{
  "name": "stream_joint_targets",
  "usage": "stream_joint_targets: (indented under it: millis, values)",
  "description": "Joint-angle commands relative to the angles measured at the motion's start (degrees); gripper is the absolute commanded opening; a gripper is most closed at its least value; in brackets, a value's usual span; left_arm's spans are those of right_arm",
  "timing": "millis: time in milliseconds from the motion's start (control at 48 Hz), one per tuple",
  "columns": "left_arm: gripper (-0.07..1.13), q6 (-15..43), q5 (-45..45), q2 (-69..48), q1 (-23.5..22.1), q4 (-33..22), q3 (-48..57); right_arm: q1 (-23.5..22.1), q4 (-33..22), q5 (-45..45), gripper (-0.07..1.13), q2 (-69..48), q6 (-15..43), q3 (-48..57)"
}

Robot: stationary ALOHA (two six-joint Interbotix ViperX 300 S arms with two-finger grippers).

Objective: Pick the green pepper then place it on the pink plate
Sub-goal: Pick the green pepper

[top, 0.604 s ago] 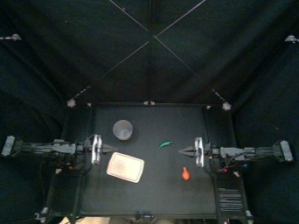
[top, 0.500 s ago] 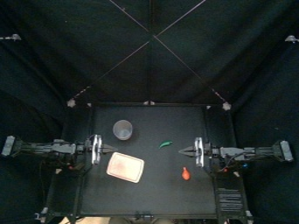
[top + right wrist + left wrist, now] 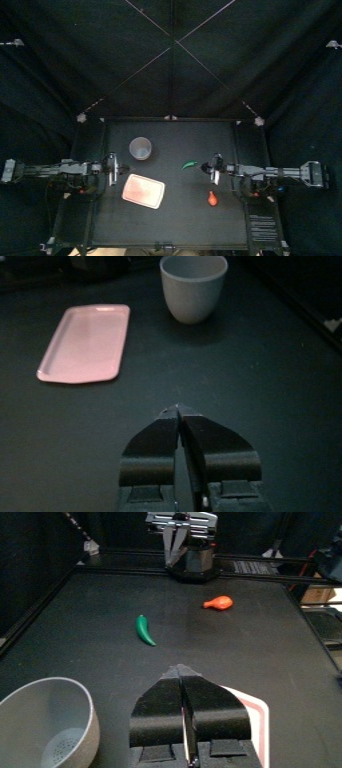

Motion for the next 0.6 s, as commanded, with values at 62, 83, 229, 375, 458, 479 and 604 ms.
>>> stream_joint_targets:
  millis: [62,83,229,375,458,479,604]
  values:
    - [0.11,0.0,-0.1,0.2,0.4,0.0,-0.7,-0.8,-0.2,-0.3,0.64,6.2,-0.1,-4.0]
    - [0.11,0.0,-0.1,0.2,0.4,-0.1,-0.7,-0.9,-0.2,-0.3,0.68,7.1,-0.1,-4.5]
    - [0.11,0.0,-0.2,0.2,0.4,-0.1,-0.2,-2.1,-0.2,-0.3,0.87,13.7,-0.2,-7.6]
    - [0.11,0.0,-0.1,0.3,0.4,-0.1,0.4,-4.4,-1.1,0.1,0.89,21.4,-1.0,-10.4]
    - [0.11,0.0,-0.2,0.2,0.4,-0.1,1.0,-5.5,-3.1,0.4,0.89,25.6,-0.8,-11.8]
    - [0.11,0.0,-0.1,0.2,0.4,-0.1,1.1,-5.8,-3.6,0.6,0.89,26.5,-0.7,-12.2]
    - [0.11,-0.2,-0.2,0.2,0.4,0.0,1.5,-7.0,-6.7,3.0,0.89,31.8,-0.3,-15.2]
